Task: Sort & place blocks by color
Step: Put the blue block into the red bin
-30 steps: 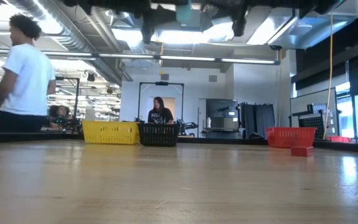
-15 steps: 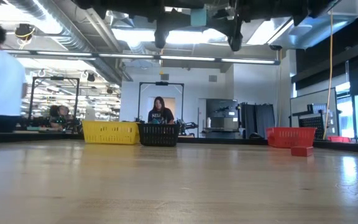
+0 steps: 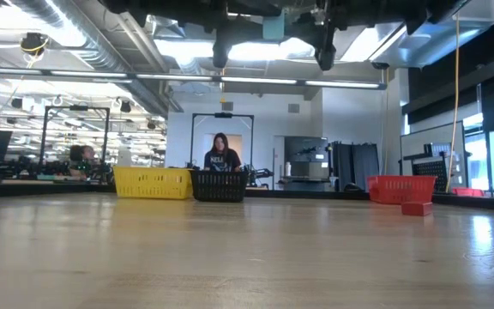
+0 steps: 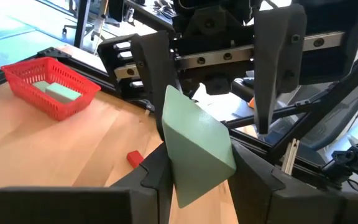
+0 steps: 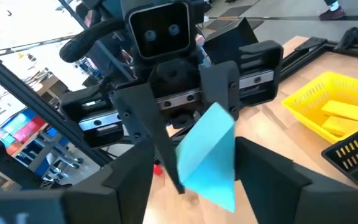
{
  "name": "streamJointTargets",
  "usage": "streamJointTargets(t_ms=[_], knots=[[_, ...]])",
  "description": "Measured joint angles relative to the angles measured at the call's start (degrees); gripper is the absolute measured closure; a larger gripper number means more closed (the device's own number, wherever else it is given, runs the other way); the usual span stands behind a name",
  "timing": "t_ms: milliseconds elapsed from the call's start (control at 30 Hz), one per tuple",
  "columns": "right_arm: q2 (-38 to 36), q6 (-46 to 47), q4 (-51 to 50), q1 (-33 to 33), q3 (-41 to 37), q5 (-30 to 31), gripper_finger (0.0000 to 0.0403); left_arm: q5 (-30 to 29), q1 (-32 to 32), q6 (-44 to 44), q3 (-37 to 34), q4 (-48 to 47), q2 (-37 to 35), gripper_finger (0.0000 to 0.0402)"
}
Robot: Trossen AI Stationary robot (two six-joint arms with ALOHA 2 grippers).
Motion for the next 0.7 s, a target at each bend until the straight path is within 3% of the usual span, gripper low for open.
streamJointTargets(t_ms=[300, 700], knots=[[0.00, -1.35, -0.21, -0.02, -0.04, 0.29, 0.0248, 0.69, 0.18, 1.27, 0.00, 0.07, 0.00, 0.0289], [-0.20, -1.76, -0.21, -0.12, -0.05, 1.71, 0.0394, 2.16, 0.12, 1.39, -0.07, -0.74, 0.07, 0.0289]])
